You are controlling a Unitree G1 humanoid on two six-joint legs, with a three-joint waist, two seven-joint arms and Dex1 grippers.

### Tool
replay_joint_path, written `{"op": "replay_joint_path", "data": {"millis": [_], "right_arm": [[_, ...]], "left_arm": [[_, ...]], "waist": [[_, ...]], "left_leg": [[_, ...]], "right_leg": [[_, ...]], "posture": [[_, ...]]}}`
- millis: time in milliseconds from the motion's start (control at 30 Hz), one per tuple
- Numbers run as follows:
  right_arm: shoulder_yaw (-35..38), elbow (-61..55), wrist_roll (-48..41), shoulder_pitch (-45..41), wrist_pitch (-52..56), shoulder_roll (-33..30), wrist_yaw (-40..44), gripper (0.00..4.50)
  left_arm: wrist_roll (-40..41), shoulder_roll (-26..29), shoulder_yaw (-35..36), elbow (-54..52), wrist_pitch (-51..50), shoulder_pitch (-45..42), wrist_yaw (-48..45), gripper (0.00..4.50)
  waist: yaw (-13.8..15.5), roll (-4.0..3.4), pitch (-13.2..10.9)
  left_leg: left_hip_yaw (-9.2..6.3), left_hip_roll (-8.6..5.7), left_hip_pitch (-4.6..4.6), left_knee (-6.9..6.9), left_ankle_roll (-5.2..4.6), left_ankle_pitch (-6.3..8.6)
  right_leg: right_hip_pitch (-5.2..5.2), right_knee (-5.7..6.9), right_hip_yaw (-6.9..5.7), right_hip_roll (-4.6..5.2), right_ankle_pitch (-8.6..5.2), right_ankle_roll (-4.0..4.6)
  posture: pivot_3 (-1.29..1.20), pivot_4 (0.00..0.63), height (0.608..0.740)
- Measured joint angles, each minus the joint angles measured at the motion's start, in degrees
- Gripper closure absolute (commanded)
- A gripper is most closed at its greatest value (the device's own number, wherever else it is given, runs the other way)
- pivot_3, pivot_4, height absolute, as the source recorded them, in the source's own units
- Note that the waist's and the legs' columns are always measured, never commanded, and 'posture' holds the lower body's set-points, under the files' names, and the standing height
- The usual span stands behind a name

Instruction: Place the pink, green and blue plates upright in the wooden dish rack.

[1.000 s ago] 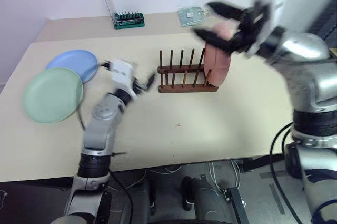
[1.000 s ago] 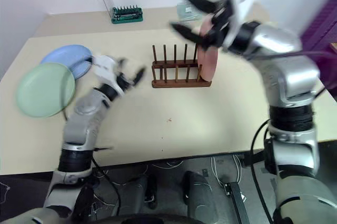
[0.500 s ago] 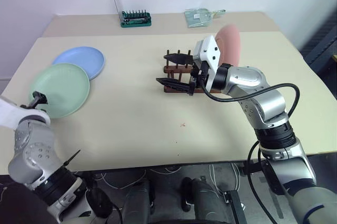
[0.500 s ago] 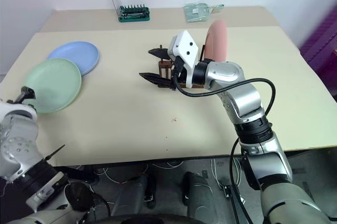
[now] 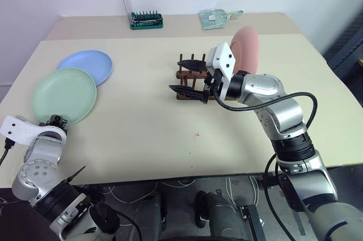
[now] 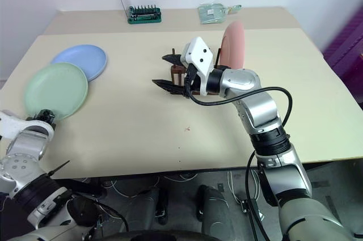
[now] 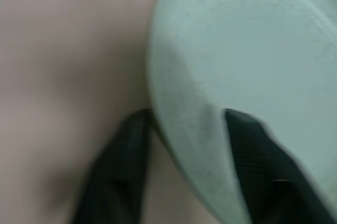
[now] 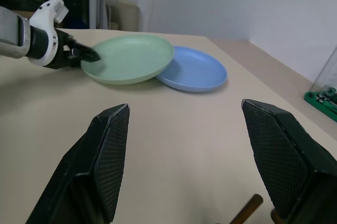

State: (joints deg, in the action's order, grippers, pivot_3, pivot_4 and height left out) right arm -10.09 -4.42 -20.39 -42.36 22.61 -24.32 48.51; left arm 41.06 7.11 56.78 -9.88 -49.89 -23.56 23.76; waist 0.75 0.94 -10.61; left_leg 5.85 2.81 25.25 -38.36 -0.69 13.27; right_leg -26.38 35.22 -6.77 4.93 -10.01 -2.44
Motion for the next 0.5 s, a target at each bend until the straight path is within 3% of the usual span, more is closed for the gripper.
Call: {"op": "replay_joint_path", "data": {"millis": [33, 67, 233, 300, 367, 500], "right_arm": [[0.16, -0.02, 0.04, 0.32, 0.00, -0.02, -0.12, 1.02], [0.26, -0.06, 0.05, 0.66, 0.00, -0.10, -0.25, 1.02], [1.16, -0.52, -0.07, 1.50, 0.35, -0.62, -0.22, 1.02], [1.38, -0.58, -0.19, 1.49, 0.79, -0.66, 0.17, 0.52], [1.10, -0.58, 0.70, 1.42, 0.28, -1.13, 0.55, 0.02], [-3.94, 0.73, 11.31, -0.51, -10.20, -2.77, 0.23, 0.02]], "left_arm": [[0.65, -0.27, 0.27, 0.26, 0.54, 0.00, 0.41, 4.42], [1.55, -0.52, 0.46, 0.27, 1.47, 0.03, 0.47, 4.48], [4.81, -2.22, -0.89, -0.53, 5.82, 1.61, -0.76, 4.48], [5.25, -2.03, -2.75, -1.98, 6.86, 2.46, -2.15, 4.50], [4.41, -0.07, -7.02, -4.25, 7.62, 3.15, -4.25, 4.50], [2.16, 4.58, -16.91, -9.25, 8.87, -0.74, -6.67, 4.50]], "waist": [[0.00, 0.00, 0.00], [0.00, 0.00, 0.00], [-0.09, 0.03, -0.01], [-0.06, 0.04, -0.01], [0.02, 0.10, -0.05], [0.04, 0.11, -0.05]], "left_leg": [[0.00, 0.00, 0.00, 0.00, 0.00, 0.00], [0.00, 0.00, 0.00, 0.00, 0.00, 0.00], [0.03, 0.01, 0.01, 0.00, 0.00, 0.00], [0.03, 0.01, 0.01, 0.00, 0.00, 0.00], [0.06, 0.00, 0.04, -0.01, 0.02, -0.01], [0.07, -0.01, 0.05, 0.00, 0.04, -0.01]], "right_leg": [[0.00, 0.00, 0.00, 0.00, 0.00, 0.00], [0.00, 0.00, 0.00, 0.00, 0.00, 0.00], [-0.02, -0.01, 0.00, -0.02, 0.01, 0.02], [-0.02, -0.01, 0.00, -0.03, 0.01, 0.02], [-0.02, -0.01, -0.01, -0.03, 0.01, 0.03], [-0.03, -0.06, -0.02, -0.02, -0.02, 0.12]], "posture": [[0.00, 0.150, 0.730], [0.00, 0.150, 0.730], [0.00, 0.150, 0.730], [0.00, 0.150, 0.730], [0.00, 0.150, 0.730], [0.00, 0.150, 0.730]]}}
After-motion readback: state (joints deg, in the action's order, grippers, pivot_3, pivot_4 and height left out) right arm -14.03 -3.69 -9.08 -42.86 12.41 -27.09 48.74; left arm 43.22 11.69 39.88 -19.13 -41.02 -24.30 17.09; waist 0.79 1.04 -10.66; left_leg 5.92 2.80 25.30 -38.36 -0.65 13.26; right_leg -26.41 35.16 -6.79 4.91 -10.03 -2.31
